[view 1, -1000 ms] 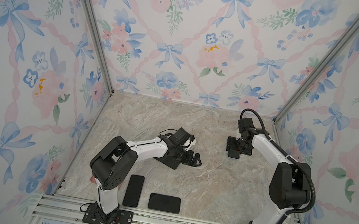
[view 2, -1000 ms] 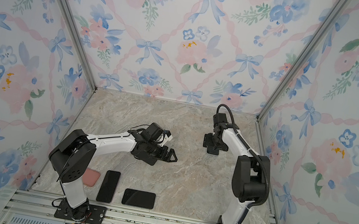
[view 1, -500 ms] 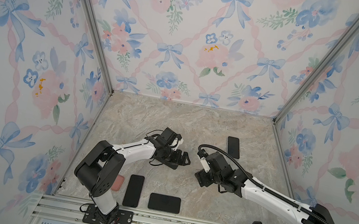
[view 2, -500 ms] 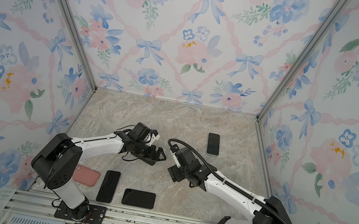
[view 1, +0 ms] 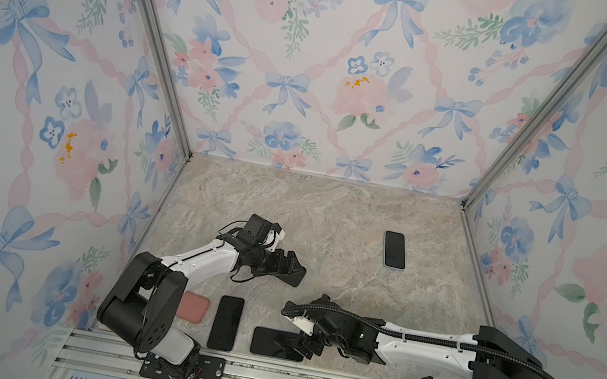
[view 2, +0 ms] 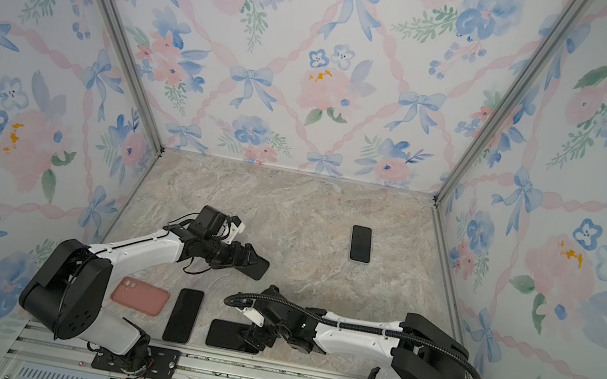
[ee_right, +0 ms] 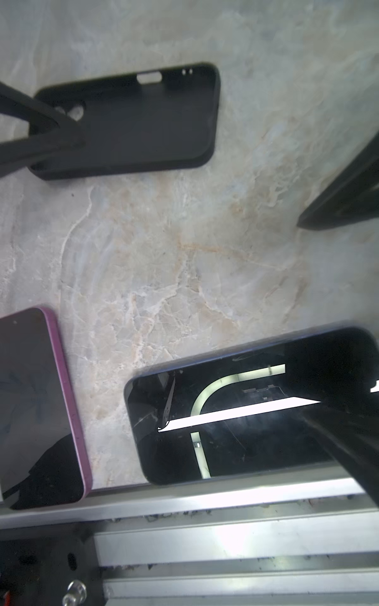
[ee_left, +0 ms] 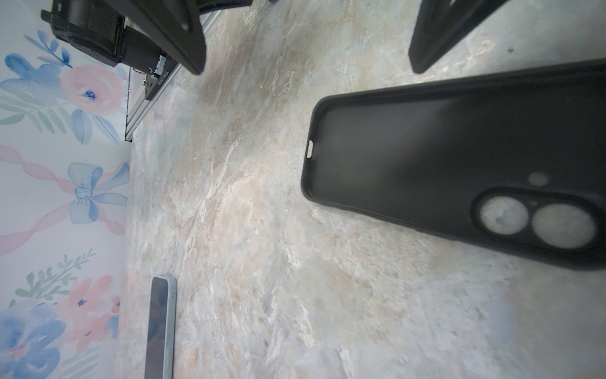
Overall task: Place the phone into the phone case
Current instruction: 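Reach the right gripper to the loose black phone near the robot and grasp it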
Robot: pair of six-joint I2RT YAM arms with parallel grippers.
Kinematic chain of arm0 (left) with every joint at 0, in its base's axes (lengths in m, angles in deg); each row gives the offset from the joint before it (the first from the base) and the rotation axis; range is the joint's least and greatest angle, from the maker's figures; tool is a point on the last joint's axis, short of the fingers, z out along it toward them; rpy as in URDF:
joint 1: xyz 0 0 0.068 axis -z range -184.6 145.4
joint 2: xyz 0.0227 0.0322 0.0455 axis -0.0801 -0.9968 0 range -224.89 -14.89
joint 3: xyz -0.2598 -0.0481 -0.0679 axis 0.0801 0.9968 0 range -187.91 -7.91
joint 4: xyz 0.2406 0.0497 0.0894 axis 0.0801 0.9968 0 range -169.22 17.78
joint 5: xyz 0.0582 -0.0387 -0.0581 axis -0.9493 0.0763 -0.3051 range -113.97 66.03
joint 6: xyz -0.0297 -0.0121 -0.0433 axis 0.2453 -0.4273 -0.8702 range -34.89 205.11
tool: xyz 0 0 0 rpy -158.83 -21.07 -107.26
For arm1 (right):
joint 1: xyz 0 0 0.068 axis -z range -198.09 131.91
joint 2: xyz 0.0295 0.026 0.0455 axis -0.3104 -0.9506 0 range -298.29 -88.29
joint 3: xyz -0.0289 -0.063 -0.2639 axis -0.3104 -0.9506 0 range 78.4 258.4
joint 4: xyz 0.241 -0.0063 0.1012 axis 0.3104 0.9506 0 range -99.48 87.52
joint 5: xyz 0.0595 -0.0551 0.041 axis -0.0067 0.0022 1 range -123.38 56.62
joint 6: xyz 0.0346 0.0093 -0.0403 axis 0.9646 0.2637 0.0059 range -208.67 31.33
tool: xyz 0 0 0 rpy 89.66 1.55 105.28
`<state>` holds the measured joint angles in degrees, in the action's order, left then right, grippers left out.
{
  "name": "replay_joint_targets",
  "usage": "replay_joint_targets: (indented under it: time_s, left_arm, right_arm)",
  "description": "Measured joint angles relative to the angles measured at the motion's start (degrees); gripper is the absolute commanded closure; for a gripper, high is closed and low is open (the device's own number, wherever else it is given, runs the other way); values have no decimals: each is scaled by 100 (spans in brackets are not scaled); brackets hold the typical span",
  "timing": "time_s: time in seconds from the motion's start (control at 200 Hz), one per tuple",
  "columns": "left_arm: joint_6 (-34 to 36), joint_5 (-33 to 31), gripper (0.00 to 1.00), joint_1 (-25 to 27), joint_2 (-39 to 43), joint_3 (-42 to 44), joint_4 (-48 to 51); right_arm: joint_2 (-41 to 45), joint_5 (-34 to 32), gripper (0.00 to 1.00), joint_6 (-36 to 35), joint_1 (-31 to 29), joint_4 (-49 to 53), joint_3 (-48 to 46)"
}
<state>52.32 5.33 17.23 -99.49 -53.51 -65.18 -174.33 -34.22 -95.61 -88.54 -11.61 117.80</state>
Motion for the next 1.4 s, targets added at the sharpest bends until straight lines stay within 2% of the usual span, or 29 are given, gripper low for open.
replay_joint_targets:
  time_s: [0.29, 0.755, 1.085, 1.4]
  left_arm:
    - [-46, 111, 2, -313, 168, 125, 7]
    - [-85, 146, 2, -317, 173, 125, 7]
    - [-85, 164, 2, -317, 232, 125, 7]
    - [-85, 162, 2, -317, 234, 125, 7]
  right_arm:
    - [-284, 466, 6, 7, -164, -400, 4]
    - [-741, 863, 4, -13, -203, -503, 188]
    - [-1224, 901, 7, -319, -186, -710, 404]
    - [-1220, 787, 12, -468, -160, -546, 481]
